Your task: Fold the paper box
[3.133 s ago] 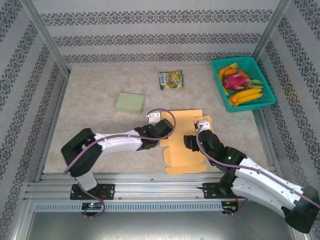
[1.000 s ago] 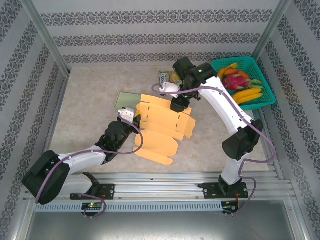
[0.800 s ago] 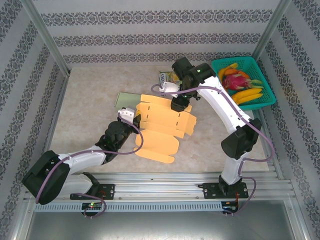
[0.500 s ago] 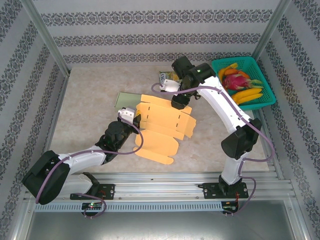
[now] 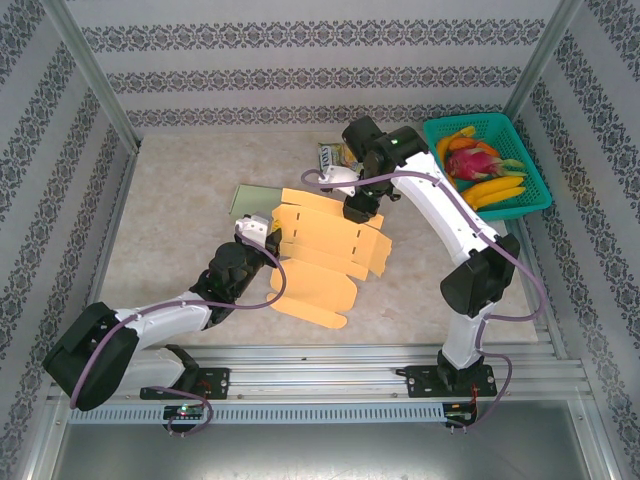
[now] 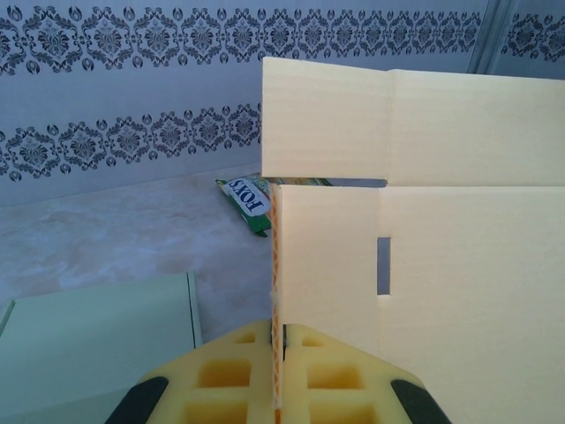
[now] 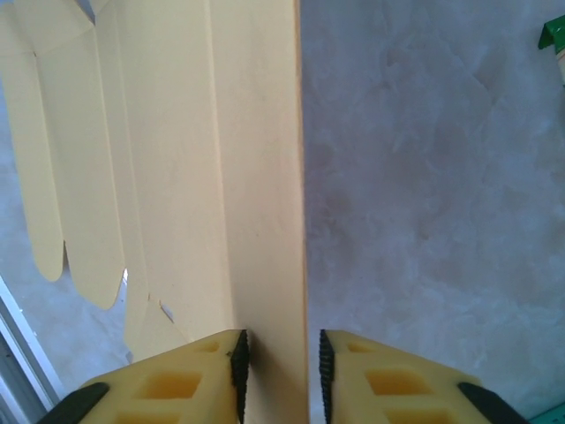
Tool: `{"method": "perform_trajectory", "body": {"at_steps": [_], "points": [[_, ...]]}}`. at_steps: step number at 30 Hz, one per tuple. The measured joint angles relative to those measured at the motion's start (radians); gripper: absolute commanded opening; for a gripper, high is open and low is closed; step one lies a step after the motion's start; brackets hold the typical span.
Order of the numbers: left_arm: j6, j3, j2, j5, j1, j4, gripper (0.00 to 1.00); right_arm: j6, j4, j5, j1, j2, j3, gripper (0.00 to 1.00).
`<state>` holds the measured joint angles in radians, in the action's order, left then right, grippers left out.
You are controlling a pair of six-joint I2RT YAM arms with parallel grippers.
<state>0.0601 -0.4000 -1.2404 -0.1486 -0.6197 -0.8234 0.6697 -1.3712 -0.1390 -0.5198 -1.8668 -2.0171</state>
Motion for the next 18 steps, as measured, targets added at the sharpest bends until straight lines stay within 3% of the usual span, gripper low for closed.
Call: {"method": "perform_trajectory", "body": {"at_steps": [4, 7, 12, 14, 17, 18], "points": [[0.000, 0.000, 0.001, 0.000, 0.000, 0.000, 0.00, 0.007, -0.003, -0.006, 0.000, -0.002, 0.000, 0.18], [0.000, 0.000, 0.002, 0.002, 0.000, 0.000, 0.00, 0.018, -0.009, -0.012, 0.000, -0.002, 0.000, 0.00], [0.005, 0.000, 0.004, 0.000, 0.000, 0.010, 0.02, 0.018, -0.016, -0.019, -0.004, -0.002, 0.000, 0.00], [0.023, -0.006, 0.016, -0.014, 0.000, 0.043, 0.07, 0.016, -0.016, -0.019, -0.006, -0.002, 0.000, 0.00], [0.068, -0.052, 0.048, -0.062, 0.000, 0.158, 0.31, 0.010, 0.006, -0.017, -0.013, 0.008, 0.018, 0.00], [0.098, -0.072, 0.061, -0.086, 0.000, 0.198, 0.34, 0.008, 0.017, -0.016, -0.013, 0.018, 0.034, 0.00]]}}
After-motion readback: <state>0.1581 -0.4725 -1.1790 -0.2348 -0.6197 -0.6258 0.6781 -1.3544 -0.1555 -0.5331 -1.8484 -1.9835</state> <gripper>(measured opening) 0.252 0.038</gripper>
